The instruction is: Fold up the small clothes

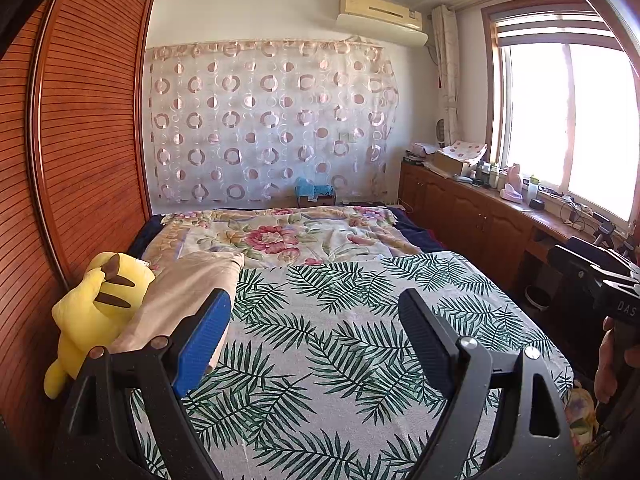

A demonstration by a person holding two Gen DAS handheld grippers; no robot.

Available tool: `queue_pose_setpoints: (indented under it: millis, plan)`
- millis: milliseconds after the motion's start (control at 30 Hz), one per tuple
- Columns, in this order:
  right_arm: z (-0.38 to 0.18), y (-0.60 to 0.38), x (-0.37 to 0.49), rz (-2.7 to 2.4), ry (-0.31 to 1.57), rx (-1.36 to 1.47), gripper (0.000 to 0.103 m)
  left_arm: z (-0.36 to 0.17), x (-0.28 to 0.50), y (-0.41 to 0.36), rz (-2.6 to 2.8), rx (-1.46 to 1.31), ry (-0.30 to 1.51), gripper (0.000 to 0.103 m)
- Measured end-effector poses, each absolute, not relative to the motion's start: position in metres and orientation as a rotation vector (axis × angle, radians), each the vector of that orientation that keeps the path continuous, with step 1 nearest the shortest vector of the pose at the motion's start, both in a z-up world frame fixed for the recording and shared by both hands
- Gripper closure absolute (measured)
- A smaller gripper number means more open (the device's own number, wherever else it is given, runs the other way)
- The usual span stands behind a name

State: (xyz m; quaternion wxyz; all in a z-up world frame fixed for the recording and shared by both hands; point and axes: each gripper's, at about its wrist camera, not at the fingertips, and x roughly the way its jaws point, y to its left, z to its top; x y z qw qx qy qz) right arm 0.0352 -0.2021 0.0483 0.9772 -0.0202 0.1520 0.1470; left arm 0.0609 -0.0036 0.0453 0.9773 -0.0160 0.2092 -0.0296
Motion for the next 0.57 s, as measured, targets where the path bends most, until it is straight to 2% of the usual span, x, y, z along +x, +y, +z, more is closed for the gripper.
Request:
queue_pose_setpoints:
  millis: [567]
  plan:
    - [0.0480, -0.2040, 0.0363, 0.294, 0.306, -0.040, 0.014, 0.0448, 0.0606, -0.0035, -0.060, -0.032, 0.421, 0.017]
